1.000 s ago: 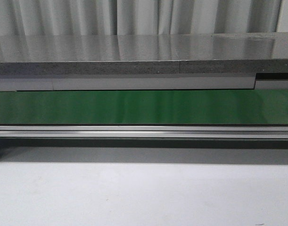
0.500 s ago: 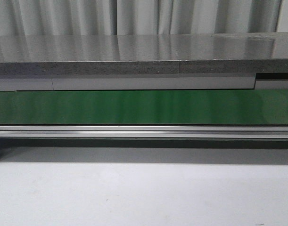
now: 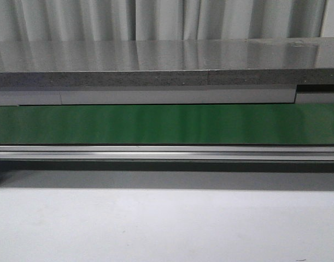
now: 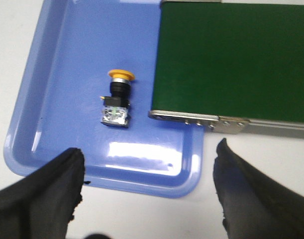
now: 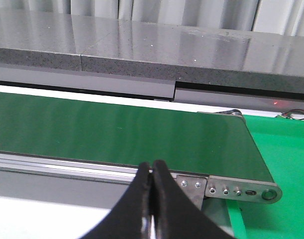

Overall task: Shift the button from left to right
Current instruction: 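Lower the left gripper and grasp the yellow-capped push button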

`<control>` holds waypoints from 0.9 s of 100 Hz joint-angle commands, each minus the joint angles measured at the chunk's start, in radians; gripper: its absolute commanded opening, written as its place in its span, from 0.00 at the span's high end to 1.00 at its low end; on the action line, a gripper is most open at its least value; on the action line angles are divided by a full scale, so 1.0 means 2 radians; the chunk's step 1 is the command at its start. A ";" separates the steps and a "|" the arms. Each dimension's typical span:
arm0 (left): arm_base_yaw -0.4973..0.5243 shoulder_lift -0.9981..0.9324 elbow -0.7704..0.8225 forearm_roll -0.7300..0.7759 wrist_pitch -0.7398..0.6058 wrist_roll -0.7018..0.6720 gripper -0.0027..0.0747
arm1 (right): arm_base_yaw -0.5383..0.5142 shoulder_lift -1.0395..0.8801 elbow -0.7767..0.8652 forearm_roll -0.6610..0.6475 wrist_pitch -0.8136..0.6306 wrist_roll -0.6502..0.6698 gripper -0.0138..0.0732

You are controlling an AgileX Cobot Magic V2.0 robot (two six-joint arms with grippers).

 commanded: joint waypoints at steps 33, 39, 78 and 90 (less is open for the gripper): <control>0.085 0.197 -0.131 -0.001 -0.025 0.014 0.30 | -0.002 -0.005 0.000 -0.001 -0.040 0.001 0.98; 0.086 0.223 -0.142 -0.001 -0.023 0.014 0.30 | -0.002 -0.005 0.000 -0.001 -0.040 0.001 0.98; 0.086 0.318 -0.151 -0.031 -0.034 0.042 0.30 | -0.002 -0.005 0.000 -0.001 -0.040 0.001 0.98; 0.086 0.336 -0.151 -0.031 -0.042 0.042 0.30 | -0.002 -0.005 0.000 -0.001 -0.040 0.001 0.98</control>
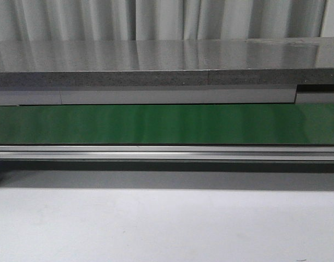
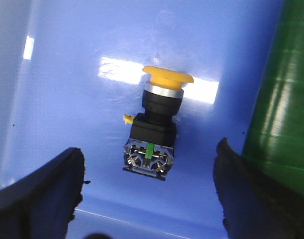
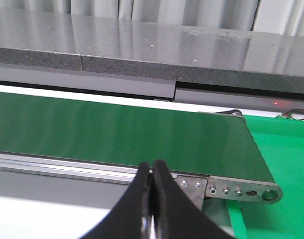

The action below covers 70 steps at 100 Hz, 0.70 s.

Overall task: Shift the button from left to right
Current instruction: 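Lower the left gripper and grasp the yellow-capped push button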

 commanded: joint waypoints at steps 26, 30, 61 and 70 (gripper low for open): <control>0.001 0.014 -0.016 -0.003 -0.051 0.001 0.30 | -0.002 -0.005 0.000 -0.001 -0.040 0.001 0.98; 0.001 0.021 -0.016 -0.003 -0.053 0.001 0.30 | -0.002 -0.005 0.000 -0.001 -0.040 0.001 0.98; 0.001 0.063 -0.016 -0.003 -0.067 0.001 0.30 | -0.002 -0.005 0.000 -0.001 -0.040 0.001 0.98; 0.001 0.072 -0.016 -0.004 -0.073 0.001 0.31 | -0.002 -0.005 0.000 -0.001 -0.040 0.001 0.98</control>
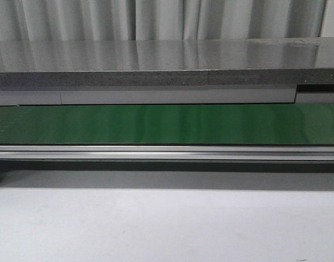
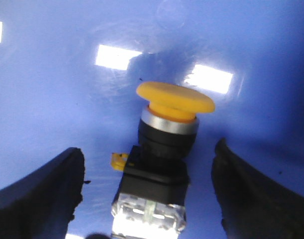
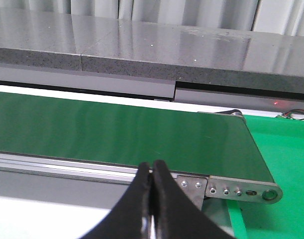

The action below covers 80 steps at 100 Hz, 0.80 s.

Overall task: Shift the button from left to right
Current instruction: 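Lower the left gripper and grasp the yellow-capped push button, then lift the button and set it on the belt's near end, open left gripper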

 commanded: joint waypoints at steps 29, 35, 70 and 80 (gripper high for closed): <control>0.001 -0.002 -0.013 -0.003 -0.025 -0.001 0.50 | -0.002 -0.005 0.000 -0.001 -0.040 0.001 0.98; 0.001 -0.002 -0.013 -0.003 -0.025 -0.001 0.61 | -0.002 -0.005 0.000 -0.001 -0.040 0.001 0.98; 0.001 -0.027 -0.042 -0.006 0.014 -0.001 0.96 | -0.002 -0.005 0.000 -0.001 -0.040 0.001 0.98; 0.001 -0.048 -0.063 -0.014 0.037 -0.001 0.96 | -0.002 -0.005 0.000 -0.001 -0.040 0.001 0.98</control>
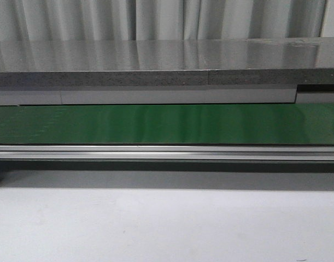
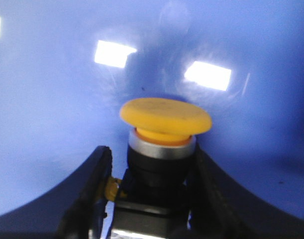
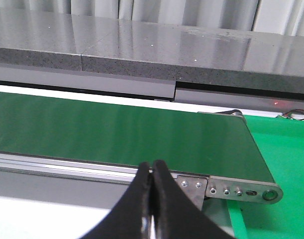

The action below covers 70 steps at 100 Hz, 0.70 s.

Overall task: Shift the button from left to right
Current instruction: 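Lift the button and set it on the belt's near end, open left gripper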

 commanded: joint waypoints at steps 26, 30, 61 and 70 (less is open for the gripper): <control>-0.026 -0.091 -0.076 -0.038 0.068 -0.002 0.96 | -0.002 -0.005 0.000 -0.001 -0.040 0.001 0.98; -0.032 -0.093 -0.076 -0.046 0.070 -0.002 0.96 | -0.002 -0.005 0.000 -0.001 -0.040 0.001 0.98; -0.087 -0.093 -0.075 -0.054 0.084 -0.002 0.96 | -0.002 -0.005 0.000 -0.001 -0.040 0.001 0.98; -0.093 -0.092 -0.075 -0.054 0.084 -0.002 0.96 | -0.002 -0.005 0.000 -0.001 -0.040 0.001 0.98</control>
